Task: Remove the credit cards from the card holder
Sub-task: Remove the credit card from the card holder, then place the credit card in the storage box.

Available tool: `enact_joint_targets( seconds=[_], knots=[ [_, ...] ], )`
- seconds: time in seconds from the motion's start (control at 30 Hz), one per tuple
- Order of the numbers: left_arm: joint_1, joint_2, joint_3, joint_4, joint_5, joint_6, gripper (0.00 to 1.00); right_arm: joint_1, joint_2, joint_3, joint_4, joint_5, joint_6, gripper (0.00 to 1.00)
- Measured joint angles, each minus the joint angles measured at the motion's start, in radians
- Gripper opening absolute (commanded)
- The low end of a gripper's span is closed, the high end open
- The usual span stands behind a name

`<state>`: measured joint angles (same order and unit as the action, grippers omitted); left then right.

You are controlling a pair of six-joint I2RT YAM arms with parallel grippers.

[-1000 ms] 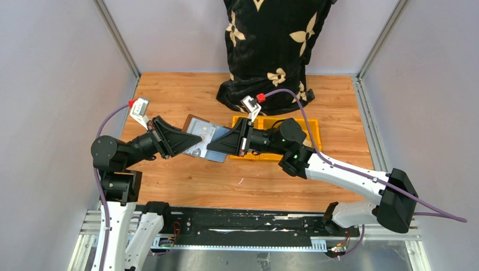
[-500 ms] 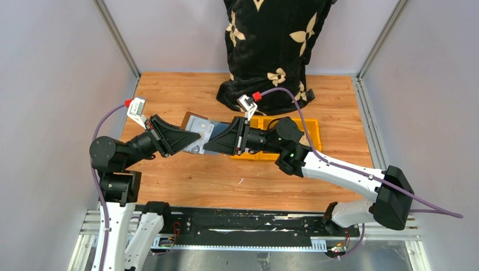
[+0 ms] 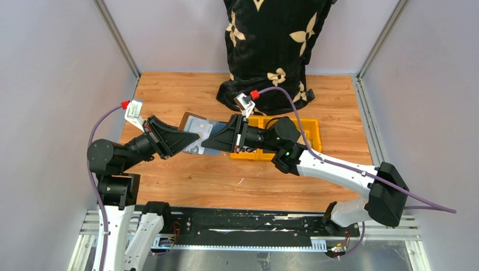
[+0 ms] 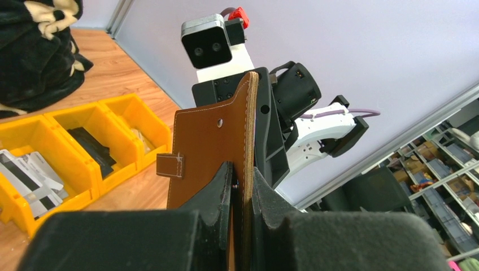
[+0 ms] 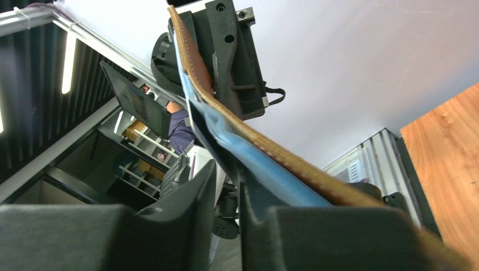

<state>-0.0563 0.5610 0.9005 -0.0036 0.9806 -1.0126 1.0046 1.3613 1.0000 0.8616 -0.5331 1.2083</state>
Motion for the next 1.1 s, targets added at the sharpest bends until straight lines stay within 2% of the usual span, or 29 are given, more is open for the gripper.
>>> enact_joint_targets(
  seconds=[0.03,0.07,0.37,0.83,1.0,1.1],
  knots=[
    [0.0,-0.002,0.001,-0.002,-0.002,0.006,0.01,0.0,0.004,0.003,0.0,-0.002,0.002,0.05],
    [0.0,-0.005,0.003,-0.004,-0.002,0.012,0.02,-0.002,0.009,0.003,0.001,-0.003,0.005,0.0],
    [0.0,-0.003,0.024,-0.065,-0.002,0.045,0.04,-0.005,0.008,-0.023,0.041,-0.01,0.006,0.0],
    [0.0,0.013,0.029,-0.08,0.026,0.029,0.01,-0.012,-0.148,-0.203,0.036,0.051,-0.058,0.0],
    [0.0,0.028,0.08,-0.104,0.029,0.07,0.0,-0.084,-0.283,-0.312,-0.048,0.051,-0.084,0.0],
    [-0.001,0.027,0.11,-0.107,0.042,0.112,0.0,-0.165,-0.422,-0.357,-0.19,0.061,-0.121,0.0]
  ],
)
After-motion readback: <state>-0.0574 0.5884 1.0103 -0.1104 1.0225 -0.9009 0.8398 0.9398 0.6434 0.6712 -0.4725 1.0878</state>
